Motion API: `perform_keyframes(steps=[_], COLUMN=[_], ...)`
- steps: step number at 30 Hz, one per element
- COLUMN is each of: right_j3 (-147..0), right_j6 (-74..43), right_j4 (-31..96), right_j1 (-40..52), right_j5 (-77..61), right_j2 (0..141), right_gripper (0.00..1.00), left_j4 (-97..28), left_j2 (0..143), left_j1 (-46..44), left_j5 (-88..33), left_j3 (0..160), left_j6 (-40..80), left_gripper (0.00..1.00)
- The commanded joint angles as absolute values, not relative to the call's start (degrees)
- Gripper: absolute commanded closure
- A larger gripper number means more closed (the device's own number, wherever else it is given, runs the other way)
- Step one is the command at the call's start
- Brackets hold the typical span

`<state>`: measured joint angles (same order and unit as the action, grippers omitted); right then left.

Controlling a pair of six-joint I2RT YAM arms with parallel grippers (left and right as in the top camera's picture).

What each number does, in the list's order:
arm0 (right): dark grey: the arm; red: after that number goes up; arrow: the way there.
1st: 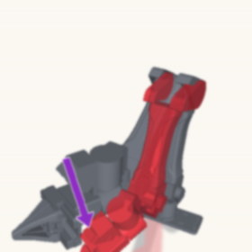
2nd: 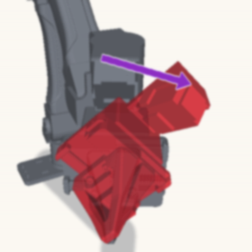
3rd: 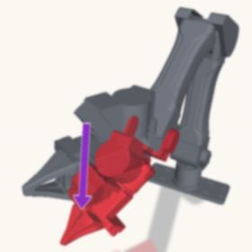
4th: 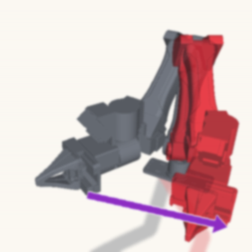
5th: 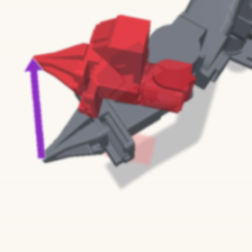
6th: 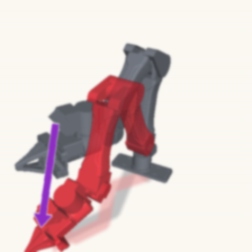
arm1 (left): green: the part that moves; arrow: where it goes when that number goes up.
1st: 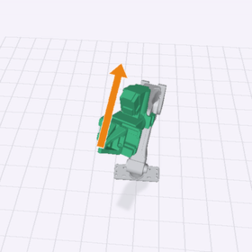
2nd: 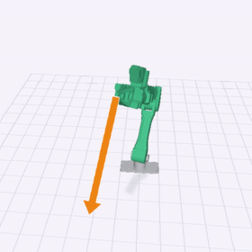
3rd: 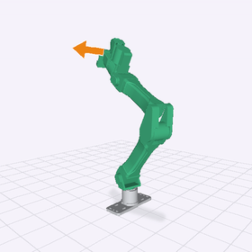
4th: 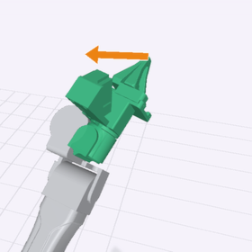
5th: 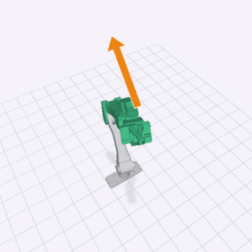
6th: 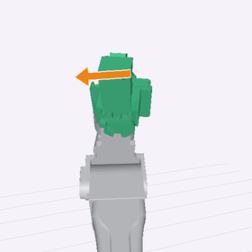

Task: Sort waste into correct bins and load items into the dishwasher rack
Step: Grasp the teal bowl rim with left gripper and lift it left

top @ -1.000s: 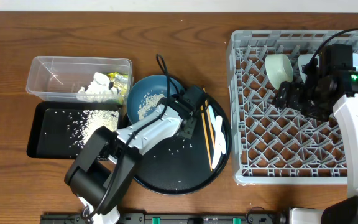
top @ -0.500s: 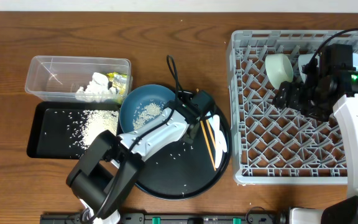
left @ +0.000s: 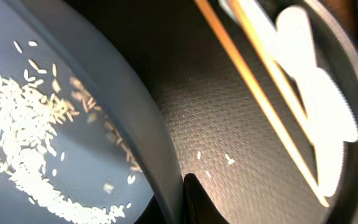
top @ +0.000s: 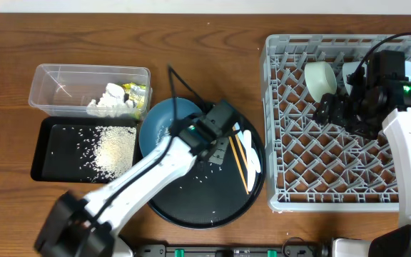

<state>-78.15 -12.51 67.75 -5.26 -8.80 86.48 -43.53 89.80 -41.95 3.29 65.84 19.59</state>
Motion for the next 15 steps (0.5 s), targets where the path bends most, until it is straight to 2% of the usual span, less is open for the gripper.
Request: perform_keyframes(steps=[1, 6, 15], right_j3=[-78.2, -78.2, -78.2], right_j6=[-11.7, -11.7, -11.7], right_j4=[67.8, 68.0, 68.0], right_j1=[-5.7, -5.7, -5.7], right_j5=[-8.8, -8.8, -8.8], right_j2=[85.3, 85.3, 85.3], right_gripper=[0.06, 0.06, 0.06], left_j4=[-44.7, -47.6, -52.9], left_j2=[85.6, 82.5, 80.2], left_j1=[-41.5, -39.0, -29.1], left_j5=[3.7, 3.7, 2.0], left_j3=[65.3, 65.3, 65.3], left_j6=[21.4, 22.7, 23.2], left_gripper=[0.94, 0.94, 0.94])
